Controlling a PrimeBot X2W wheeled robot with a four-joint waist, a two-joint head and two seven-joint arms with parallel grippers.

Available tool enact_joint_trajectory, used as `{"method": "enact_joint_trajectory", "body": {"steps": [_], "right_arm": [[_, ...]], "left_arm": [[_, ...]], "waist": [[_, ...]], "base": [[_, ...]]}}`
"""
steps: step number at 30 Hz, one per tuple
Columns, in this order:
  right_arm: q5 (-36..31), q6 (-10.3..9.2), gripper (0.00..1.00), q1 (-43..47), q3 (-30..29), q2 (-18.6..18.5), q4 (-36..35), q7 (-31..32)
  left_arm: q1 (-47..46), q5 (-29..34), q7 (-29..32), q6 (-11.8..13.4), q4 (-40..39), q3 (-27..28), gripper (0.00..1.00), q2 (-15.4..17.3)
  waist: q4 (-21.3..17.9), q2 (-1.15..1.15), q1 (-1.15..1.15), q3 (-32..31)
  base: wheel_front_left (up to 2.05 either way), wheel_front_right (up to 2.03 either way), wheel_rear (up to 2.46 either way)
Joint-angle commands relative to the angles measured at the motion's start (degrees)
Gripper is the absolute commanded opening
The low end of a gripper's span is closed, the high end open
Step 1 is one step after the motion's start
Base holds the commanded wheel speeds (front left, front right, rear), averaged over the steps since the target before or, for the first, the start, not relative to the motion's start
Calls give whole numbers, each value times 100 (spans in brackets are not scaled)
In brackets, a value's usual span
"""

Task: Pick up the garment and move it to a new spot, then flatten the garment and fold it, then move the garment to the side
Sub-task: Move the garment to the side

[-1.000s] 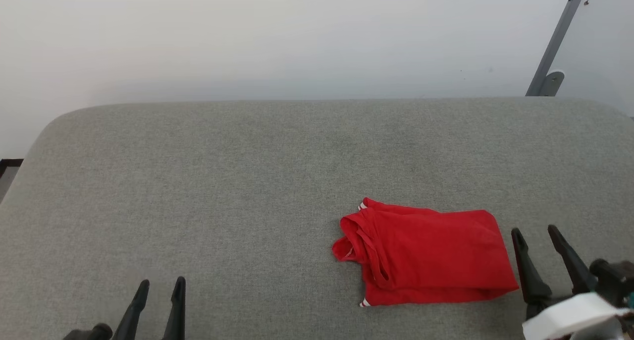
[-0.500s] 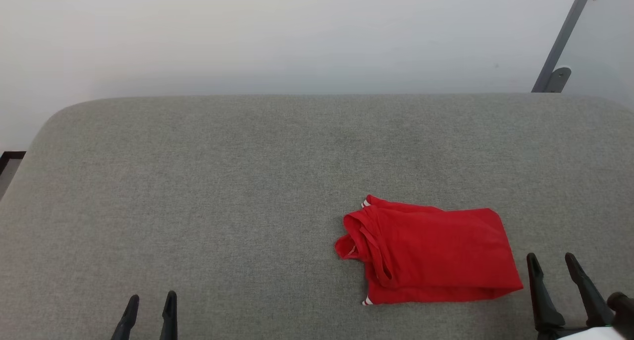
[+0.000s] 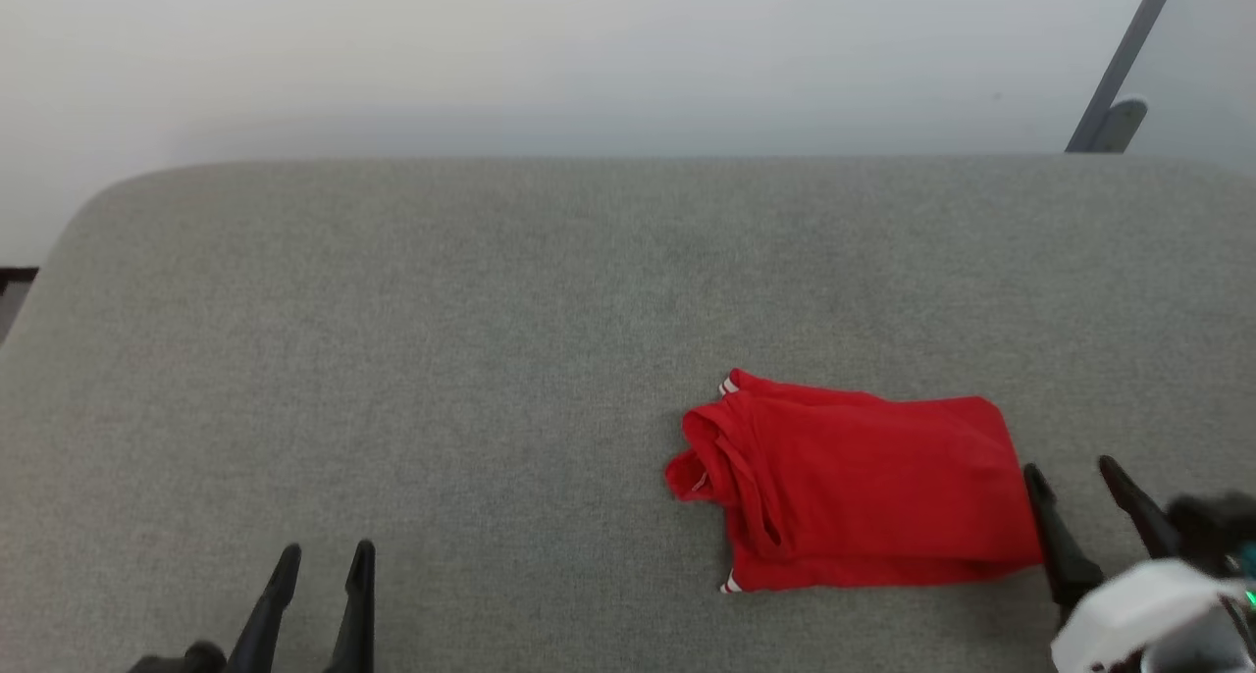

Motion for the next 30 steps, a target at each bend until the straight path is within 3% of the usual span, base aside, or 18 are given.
{"method": "enact_joint_trajectory", "body": {"steps": [1,5,11,16,23,24,26,27,30], "right_arm": [[53,0,100,-132,135,-92,51,299],[412,0,100,-546,596,-649,60,1682],[890,0,100,-1019,560,-1201,-197,3206],[988,0,100,-1192,356,-1166,-272,4084],[1014,0,100,-1370,212,-709,-53,4688],[1002,0,94,-1385,218,-632,-22,4692],[1006,0,11,-1400,213,-509,17,4641],[1002,0,0,-1410,181,-458,19,4587],[910,-5,0,-1452,4,-491,-9,4372]], "left_arm": [[-136,-14,-27,15,13,-39,100,50],[-503,-119,-27,15,99,-341,100,179],[-1073,-294,-27,15,204,-699,100,320],[-1333,-371,-27,15,230,-805,100,361],[-1686,-476,-27,15,320,-1020,100,479],[-1713,-489,-27,15,337,-1030,100,517],[-1776,-507,-27,15,359,-1020,100,570],[-1805,-506,-27,15,363,-996,100,588],[-1847,-463,-27,15,350,-929,100,660]], "waist": [[14,0,0,142],[143,0,0,433],[332,0,0,907],[433,0,0,1195],[516,0,0,1600],[511,0,0,1627],[477,0,0,1669],[446,0,0,1680],[291,0,0,1725]], "base": [[0,0,0],[0,0,0],[0,0,0],[0,0,0],[0,0,0],[0,0,0],[0,0,0],[0,0,0],[0,0,0]]}}
